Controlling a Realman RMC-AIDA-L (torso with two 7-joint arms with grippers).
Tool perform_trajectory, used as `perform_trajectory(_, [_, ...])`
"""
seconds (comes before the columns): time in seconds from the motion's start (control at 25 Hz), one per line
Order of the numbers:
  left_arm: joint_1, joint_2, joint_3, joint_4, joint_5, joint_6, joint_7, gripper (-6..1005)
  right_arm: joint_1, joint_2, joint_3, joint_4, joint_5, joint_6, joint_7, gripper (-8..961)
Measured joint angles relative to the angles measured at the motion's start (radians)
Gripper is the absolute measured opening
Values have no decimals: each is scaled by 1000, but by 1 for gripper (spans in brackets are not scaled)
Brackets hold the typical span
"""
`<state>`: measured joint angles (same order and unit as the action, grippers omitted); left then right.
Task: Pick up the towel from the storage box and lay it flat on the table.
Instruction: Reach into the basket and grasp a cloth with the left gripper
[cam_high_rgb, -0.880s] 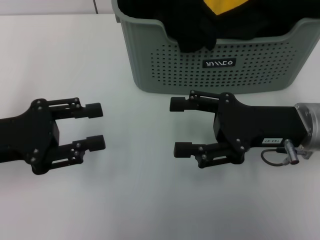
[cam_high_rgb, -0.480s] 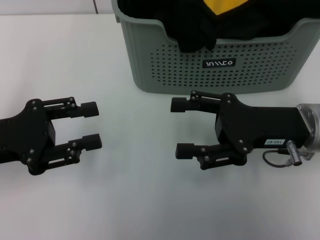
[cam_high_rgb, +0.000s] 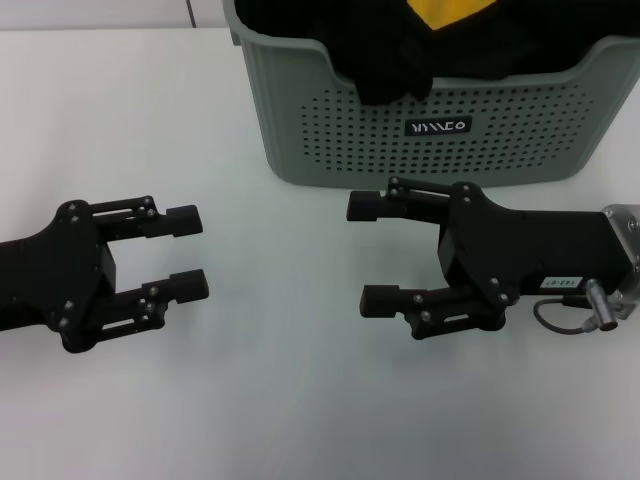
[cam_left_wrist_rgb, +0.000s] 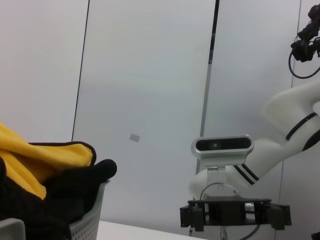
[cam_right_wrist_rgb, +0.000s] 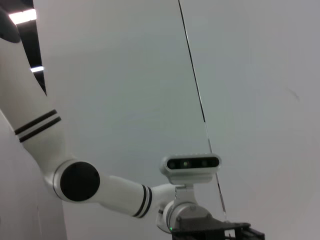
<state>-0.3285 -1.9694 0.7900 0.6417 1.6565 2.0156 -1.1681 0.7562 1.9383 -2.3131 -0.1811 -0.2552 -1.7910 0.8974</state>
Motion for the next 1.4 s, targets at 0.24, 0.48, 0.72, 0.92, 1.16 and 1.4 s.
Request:
perform_trajectory(0.24, [-4, -4, -13, 4, -23, -3, 6, 563, -15, 8, 19, 16, 2, 10, -16, 848])
perform_trajectory(0.48, [-53, -14, -170, 97, -202, -26, -128, 562, -64, 21, 51, 28, -2, 32, -59, 847])
perform_trajectory(0.72, [-188, -70, -183, 348, -187, -442, -342, 558, -123, 37, 51, 15, -3, 24, -93, 846])
perform_trajectory(0.92, [-319, -86, -179, 320, -56, -723, -403, 558, -156, 65, 47, 22, -4, 23, -123, 846])
perform_trajectory(1.16, [-450, -80, -91, 178, 43, -1053, -407, 557, -164, 72, 46, 23, -4, 30, -131, 845])
perform_trajectory(1.4, [-535, -79, -42, 89, 96, -1191, -428, 556, -169, 73, 46, 24, -4, 51, -159, 844])
